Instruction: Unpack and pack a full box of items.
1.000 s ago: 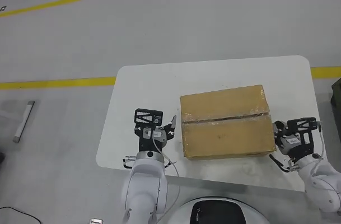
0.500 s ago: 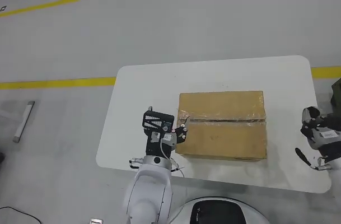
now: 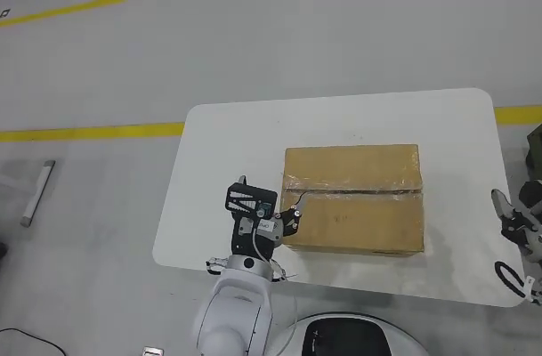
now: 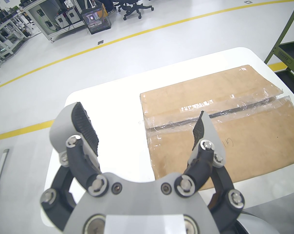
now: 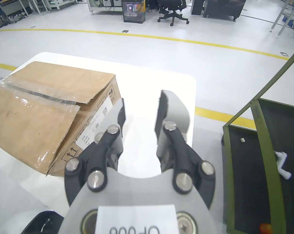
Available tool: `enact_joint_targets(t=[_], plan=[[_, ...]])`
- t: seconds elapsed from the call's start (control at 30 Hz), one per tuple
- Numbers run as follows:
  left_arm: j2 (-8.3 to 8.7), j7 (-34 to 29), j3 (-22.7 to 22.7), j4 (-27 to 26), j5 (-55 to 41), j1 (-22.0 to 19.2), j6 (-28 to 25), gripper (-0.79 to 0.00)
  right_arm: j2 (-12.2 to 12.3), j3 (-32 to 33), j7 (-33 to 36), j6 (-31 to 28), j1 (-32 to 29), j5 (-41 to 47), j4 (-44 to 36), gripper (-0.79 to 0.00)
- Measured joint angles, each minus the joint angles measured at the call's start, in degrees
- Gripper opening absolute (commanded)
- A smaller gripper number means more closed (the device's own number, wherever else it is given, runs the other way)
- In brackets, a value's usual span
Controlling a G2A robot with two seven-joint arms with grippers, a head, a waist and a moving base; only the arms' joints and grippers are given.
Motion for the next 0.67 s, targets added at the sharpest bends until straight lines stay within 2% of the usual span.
enact_joint_targets(t=[0.2,0.3,0.67], plan=[[0.0,0.0,0.0,0.0,0.0,0.0,0.0,0.0,0.0,0.0,0.01,0.0,0.0,0.0,0.0,-0.071],[0.0,0.0,0.0,0.0,0.0,0.0,0.0,-0.001,0.0,0.0,0.01,0.0,0.0,0.0,0.0,-0.016],[0.0,0.0,0.0,0.0,0.0,0.0,0.0,0.0,0.0,0.0,0.0,0.0,0.0,0.0,0.0,-0.001]])
